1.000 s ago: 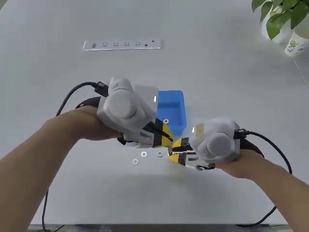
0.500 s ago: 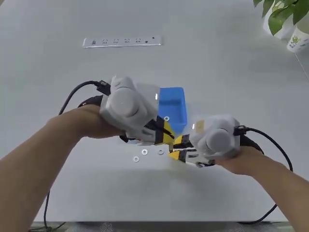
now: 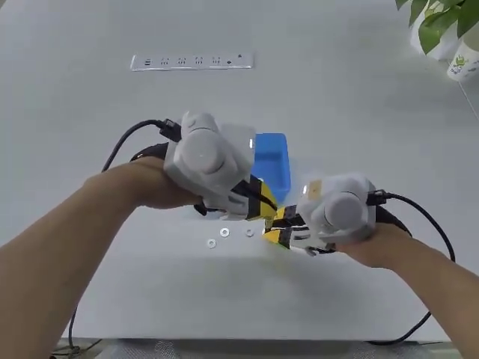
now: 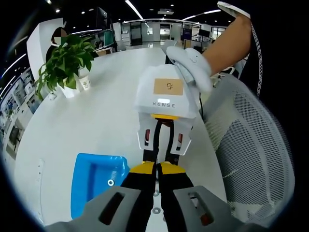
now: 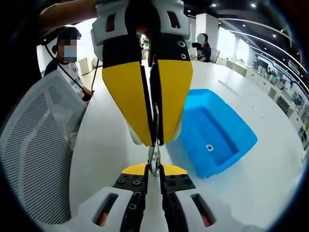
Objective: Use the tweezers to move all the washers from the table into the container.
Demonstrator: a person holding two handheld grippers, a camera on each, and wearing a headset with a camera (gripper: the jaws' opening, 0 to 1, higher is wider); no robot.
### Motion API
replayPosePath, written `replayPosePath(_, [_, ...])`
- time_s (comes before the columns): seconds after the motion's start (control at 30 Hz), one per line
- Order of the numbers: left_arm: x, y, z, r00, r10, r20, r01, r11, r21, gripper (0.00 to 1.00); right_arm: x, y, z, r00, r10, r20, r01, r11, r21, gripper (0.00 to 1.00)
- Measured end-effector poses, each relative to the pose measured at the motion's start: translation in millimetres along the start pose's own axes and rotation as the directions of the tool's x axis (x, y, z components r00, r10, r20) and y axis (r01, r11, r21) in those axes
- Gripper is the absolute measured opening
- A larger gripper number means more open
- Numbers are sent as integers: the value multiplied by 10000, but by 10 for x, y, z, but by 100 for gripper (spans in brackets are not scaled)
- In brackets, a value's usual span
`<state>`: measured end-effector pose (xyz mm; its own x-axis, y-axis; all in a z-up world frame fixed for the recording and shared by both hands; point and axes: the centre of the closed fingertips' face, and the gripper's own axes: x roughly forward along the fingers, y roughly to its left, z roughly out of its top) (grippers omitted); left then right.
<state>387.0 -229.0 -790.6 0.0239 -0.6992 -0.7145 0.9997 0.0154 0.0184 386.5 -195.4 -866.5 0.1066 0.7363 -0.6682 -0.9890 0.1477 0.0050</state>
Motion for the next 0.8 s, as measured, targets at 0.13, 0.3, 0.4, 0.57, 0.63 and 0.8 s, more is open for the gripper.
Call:
replayPosePath(0.13, [7,0,7,10000,-22,33,22,10000,-43,5,-3,-3,-4,10000,5,-5,-5,9998,191,11])
replayPosePath(0.3, [10,-4,10,10000,-45,42,46,10000,-62,5,-1,0,-4,10000,-8,-25,9,9996,265,10])
replayPosePath(0.4, [6,-9,7,10000,-48,28,48,10000,-71,5,-1,0,-5,10000,-30,1,30,9996,297,10])
replayPosePath(0.57, [-5,-20,-6,10000,-70,-26,70,9999,-92,5,3,9,0,10000,-43,-23,43,9997,225,10])
replayPosePath(0.63, [-14,-27,-8,10000,-79,-45,78,9999,-99,5,4,20,2,10000,-21,-56,22,9999,168,10])
replayPosePath(0.8, [-72,-39,36,10000,-75,40,76,9999,-147,5,-41,39,55,10000,-9,-48,9,10000,60,10])
